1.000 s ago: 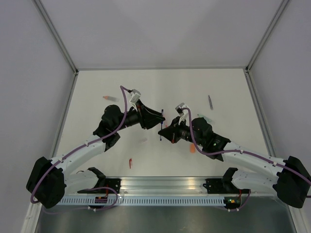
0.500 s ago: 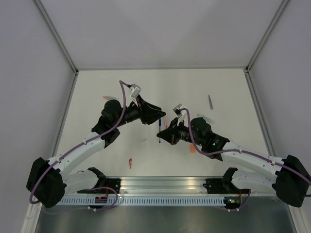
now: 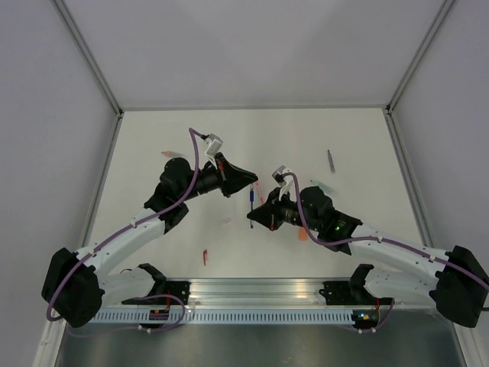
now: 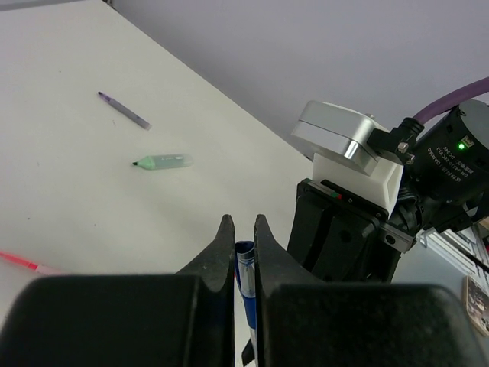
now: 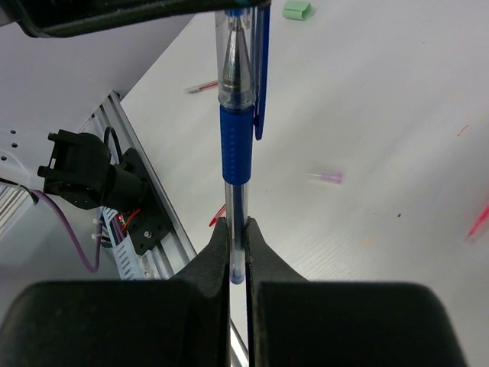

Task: Insert the pens into the pen caps
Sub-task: Press the pen cap at the center of the board.

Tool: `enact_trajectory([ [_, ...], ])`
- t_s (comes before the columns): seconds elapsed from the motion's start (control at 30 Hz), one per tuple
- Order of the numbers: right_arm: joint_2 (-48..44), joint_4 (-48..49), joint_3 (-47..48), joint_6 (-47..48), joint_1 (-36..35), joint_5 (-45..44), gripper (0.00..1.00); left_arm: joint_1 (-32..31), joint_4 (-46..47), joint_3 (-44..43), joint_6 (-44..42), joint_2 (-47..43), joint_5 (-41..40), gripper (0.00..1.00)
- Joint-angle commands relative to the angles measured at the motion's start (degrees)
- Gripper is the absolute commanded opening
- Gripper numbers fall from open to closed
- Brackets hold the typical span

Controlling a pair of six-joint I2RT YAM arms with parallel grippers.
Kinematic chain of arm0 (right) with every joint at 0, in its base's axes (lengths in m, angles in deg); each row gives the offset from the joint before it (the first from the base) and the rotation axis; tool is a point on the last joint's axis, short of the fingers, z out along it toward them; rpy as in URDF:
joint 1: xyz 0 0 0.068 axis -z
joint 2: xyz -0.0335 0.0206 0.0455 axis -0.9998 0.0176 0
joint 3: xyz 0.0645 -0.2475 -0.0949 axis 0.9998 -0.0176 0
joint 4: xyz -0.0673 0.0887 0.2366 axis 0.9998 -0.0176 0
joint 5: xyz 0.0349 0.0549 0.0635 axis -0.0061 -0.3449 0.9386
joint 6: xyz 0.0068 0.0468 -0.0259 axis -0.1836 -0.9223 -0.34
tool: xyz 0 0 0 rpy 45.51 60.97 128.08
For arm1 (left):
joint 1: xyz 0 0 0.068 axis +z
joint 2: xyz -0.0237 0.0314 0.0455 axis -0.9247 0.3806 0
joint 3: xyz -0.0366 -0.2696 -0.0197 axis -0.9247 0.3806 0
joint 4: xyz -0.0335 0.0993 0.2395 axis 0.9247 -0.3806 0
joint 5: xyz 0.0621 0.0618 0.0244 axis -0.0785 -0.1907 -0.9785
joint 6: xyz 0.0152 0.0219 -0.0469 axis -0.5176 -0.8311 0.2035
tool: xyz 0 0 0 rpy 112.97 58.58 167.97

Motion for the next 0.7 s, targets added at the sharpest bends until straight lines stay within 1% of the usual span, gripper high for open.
enact_trajectory([
  [0.0, -5.0, 3.2, 0.5, 0.7, 0.2, -5.0, 0.00, -0.2, 2.2, 3.0, 2.2, -1.2, 5.2, 0.02],
  [0.13, -11.2, 2.0, -0.7, 2.8, 0.2, -10.6, 0.00, -0.2, 6.4, 5.4, 6.5, -0.8, 8.1, 0.02],
  [0.23, -13.1, 2.2, -1.2, 3.4, 0.3, -12.2, 0.00, -0.3, 9.0, 7.1, 8.2, -0.7, 9.0, 0.02],
  [0.6, -11.9, 3.7, -0.7, 4.1, 0.4, -12.4, 0.00, -1.1, 13.7, 9.7, 11.5, 1.1, 10.4, 0.02],
  [0.67, -11.8, 3.8, -0.6, 4.3, 0.4, -13.9, 0.00, -1.9, 14.2, 9.7, 11.7, 2.4, 10.2, 0.02],
])
